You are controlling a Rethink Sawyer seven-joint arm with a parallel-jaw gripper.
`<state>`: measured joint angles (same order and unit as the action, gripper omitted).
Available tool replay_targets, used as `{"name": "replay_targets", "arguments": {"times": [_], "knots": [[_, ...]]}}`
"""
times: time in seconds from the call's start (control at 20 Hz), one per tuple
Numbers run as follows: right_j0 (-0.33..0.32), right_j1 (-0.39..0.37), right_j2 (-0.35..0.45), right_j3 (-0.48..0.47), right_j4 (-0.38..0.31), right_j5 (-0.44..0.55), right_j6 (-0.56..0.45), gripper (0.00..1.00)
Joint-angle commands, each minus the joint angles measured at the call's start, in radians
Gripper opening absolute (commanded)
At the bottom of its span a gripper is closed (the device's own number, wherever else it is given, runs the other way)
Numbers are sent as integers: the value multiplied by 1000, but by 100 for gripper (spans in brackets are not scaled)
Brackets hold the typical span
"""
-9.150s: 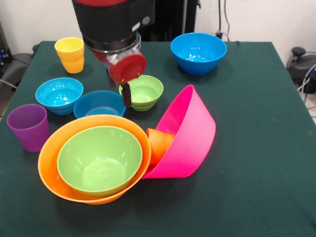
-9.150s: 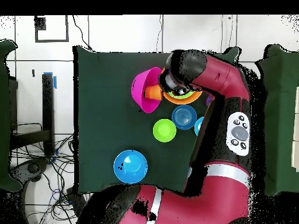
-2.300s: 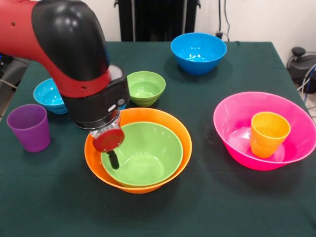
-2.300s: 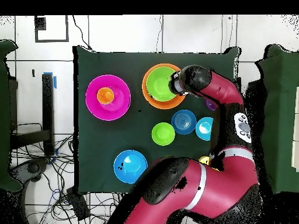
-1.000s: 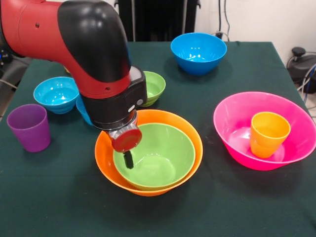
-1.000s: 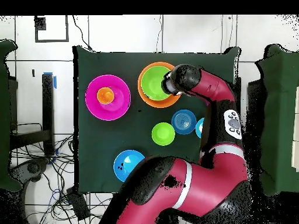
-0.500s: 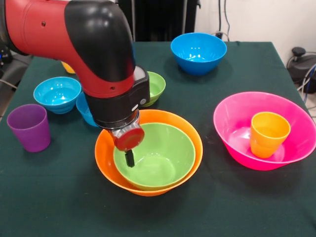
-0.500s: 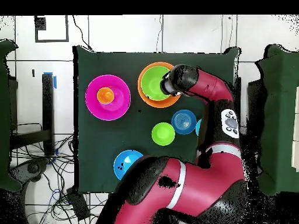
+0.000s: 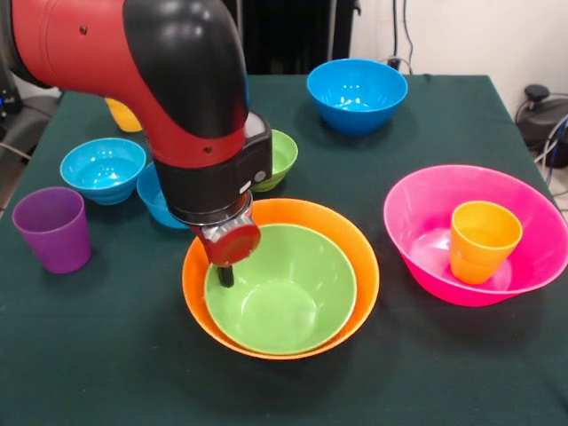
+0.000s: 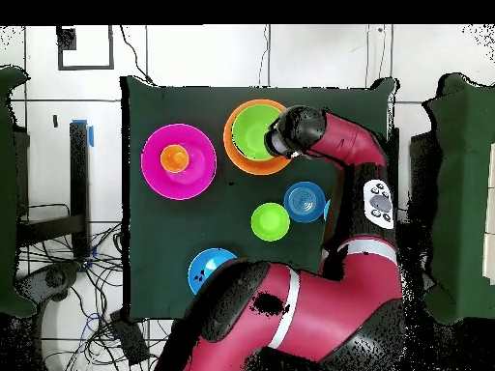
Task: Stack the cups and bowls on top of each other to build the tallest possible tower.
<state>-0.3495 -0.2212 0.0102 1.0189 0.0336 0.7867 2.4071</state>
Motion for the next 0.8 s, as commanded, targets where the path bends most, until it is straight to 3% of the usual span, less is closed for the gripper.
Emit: {"name": "replay_targets", "arguments": {"times": [0.05,0.8], "knots": [[27,-4,35,5,-57,-31,-39,0],[57,-98,24,-2,-16,155,-25,0]]}}
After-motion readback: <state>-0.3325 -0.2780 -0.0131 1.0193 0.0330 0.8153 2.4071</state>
